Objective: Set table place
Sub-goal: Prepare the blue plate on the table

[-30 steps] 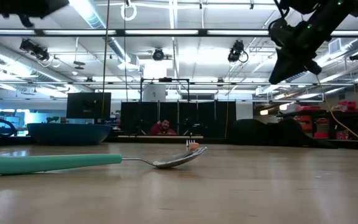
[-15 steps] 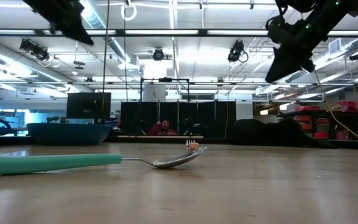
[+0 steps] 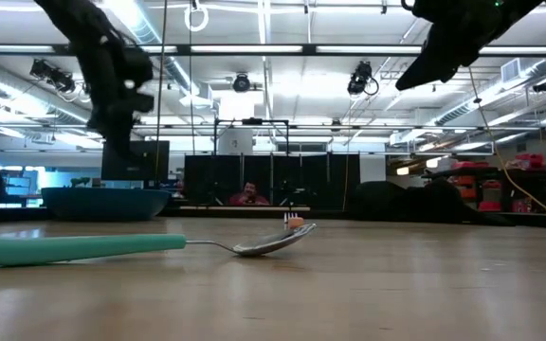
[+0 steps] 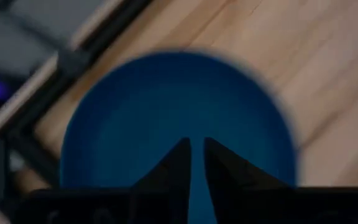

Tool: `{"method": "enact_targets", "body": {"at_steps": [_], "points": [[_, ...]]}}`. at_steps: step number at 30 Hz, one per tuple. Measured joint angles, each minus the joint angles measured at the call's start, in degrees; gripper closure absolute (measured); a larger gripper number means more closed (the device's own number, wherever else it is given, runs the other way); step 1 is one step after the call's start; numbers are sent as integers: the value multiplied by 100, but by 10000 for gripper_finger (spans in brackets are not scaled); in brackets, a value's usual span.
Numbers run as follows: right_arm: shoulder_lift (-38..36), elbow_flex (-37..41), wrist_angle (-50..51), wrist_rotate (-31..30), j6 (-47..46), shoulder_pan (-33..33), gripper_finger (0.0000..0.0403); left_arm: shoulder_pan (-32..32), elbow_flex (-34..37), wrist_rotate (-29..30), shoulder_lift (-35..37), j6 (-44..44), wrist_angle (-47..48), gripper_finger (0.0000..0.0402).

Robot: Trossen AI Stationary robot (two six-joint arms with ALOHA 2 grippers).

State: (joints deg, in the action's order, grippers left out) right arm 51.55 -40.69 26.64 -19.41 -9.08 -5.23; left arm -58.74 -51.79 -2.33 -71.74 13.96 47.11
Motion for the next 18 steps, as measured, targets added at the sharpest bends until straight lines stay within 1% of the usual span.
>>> {"method": "enact_targets", "body": {"at_steps": [3, 9, 15, 18], "points": [[0, 0, 2, -1, -11, -16, 357, -147, 0, 234, -534, -144, 10, 341], [0, 0, 2, -3, -13, -16, 357, -208, 0, 250, -1410, -308, -63, 341], [2, 0, 2, -2, -15, -16, 357, -208, 0, 230, -2011, -584, -361, 346], [2, 0, 2, -1, -15, -16, 357, -204, -2, 76, -2175, -610, -421, 346]]}}
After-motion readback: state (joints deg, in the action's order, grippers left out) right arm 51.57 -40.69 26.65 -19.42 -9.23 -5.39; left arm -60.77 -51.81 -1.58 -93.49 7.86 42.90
